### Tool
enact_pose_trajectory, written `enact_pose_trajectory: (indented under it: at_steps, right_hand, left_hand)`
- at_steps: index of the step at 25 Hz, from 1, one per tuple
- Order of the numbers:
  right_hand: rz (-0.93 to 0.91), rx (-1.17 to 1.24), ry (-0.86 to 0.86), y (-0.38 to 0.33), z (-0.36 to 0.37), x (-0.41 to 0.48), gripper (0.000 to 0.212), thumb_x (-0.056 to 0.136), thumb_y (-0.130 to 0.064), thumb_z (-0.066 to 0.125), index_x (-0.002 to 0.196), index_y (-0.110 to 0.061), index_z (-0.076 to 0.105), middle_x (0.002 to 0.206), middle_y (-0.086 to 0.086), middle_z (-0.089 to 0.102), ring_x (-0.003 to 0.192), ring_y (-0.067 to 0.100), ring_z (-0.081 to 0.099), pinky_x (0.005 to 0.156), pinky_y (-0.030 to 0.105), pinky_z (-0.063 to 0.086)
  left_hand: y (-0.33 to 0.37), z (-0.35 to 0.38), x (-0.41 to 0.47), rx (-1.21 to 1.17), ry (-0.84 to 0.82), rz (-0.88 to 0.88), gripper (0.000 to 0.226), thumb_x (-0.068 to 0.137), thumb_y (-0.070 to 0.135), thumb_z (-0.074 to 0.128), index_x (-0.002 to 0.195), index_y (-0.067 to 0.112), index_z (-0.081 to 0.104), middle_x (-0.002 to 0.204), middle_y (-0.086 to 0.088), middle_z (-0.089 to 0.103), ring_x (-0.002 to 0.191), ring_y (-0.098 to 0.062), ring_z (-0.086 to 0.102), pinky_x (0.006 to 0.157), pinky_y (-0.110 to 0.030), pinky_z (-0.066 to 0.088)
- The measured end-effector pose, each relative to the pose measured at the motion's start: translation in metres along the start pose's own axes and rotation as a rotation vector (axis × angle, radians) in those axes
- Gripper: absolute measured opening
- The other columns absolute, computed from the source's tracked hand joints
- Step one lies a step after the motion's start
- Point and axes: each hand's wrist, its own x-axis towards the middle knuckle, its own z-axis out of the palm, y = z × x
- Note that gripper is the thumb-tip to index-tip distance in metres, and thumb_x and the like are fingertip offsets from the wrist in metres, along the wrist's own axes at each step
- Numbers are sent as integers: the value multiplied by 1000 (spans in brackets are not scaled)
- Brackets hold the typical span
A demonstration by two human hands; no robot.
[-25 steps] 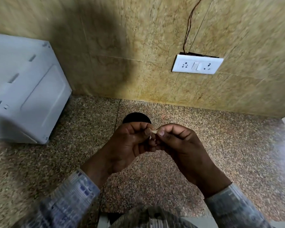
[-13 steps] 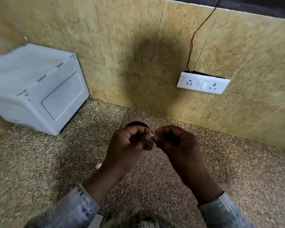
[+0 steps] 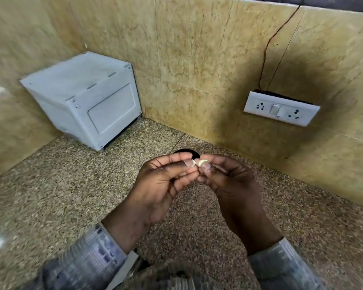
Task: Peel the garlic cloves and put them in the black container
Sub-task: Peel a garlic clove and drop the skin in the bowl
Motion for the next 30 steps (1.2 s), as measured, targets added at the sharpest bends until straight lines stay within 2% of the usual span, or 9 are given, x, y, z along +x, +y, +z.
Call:
enact_pose_trajectory:
  at_steps: [2, 8, 12, 16, 19, 21, 24, 26, 30]
  right_hand:
    - [61, 105, -27, 2, 3, -5, 20, 87, -10, 70, 104, -10, 80, 108, 18, 77, 96, 24, 73, 82, 30, 60]
    - [188, 436, -104, 6, 12, -10, 23, 86, 2, 65, 104, -4, 79, 121, 23, 70, 98, 22, 71, 83, 26, 59]
    - [194, 434, -66, 10, 15, -14, 22, 84, 5, 67, 103, 1, 76, 113, 25, 73, 94, 24, 73, 78, 27, 61]
    - [162, 320, -29, 18, 19, -21, 17, 89, 6, 66, 103, 1, 75, 105, 25, 75, 87, 24, 73, 76, 28, 60]
    - [64, 143, 42, 36, 26, -24, 13, 93, -1, 68, 104, 2, 74, 94, 27, 74, 78, 33, 69, 80, 43, 59]
    - [-94, -115, 97, 52, 30, -21, 9, 95, -6, 71, 102, -5, 76, 89, 18, 78, 77, 34, 73, 80, 48, 61]
    - [-198, -379, 187, 76, 37, -20, 12, 93, -8, 73, 98, -18, 79, 90, -3, 80, 85, 17, 77, 78, 39, 62]
    - [-76, -257, 227, 94, 45, -15, 13, 92, -2, 73, 97, -12, 78, 92, 2, 80, 87, 20, 76, 79, 36, 62]
    - [426, 53, 340, 150, 37, 14, 9, 94, 0, 68, 101, -3, 73, 88, 12, 73, 79, 21, 67, 70, 31, 58]
  left_hand:
    - [-3, 1, -7, -44, 9, 22, 23, 83, -9, 69, 104, -3, 76, 100, -25, 76, 83, -24, 77, 76, -28, 64]
    - [-12, 5, -25, -111, 16, 64, 24, 78, -11, 69, 97, 0, 80, 105, -25, 76, 87, -24, 77, 79, -27, 63]
    - [-17, -2, -32, -51, -3, 150, 29, 74, -6, 72, 101, 1, 79, 107, -23, 76, 95, -26, 76, 86, -29, 62]
    - [-24, -13, -33, 72, 28, 230, 27, 76, 0, 74, 103, 3, 79, 104, -22, 77, 95, -28, 75, 86, -30, 61]
    - [-34, -22, -25, 157, 118, 279, 20, 85, -1, 73, 104, 1, 78, 97, -22, 77, 87, -29, 73, 84, -36, 62]
    - [-43, -29, -19, 141, 176, 235, 14, 91, -2, 69, 103, -1, 77, 93, -22, 77, 82, -27, 73, 79, -36, 63]
    - [-52, -40, -11, 86, 206, 39, 17, 98, 2, 60, 102, -1, 76, 96, -20, 77, 84, -26, 74, 72, -34, 60]
    - [-56, -56, 2, 52, 190, -81, 24, 101, 1, 53, 92, 3, 75, 91, -15, 76, 80, -24, 74, 67, -32, 59]
    - [-69, -116, 31, -81, 232, -348, 23, 103, -5, 47, 89, 0, 64, 90, -19, 71, 69, -21, 73, 63, -30, 62]
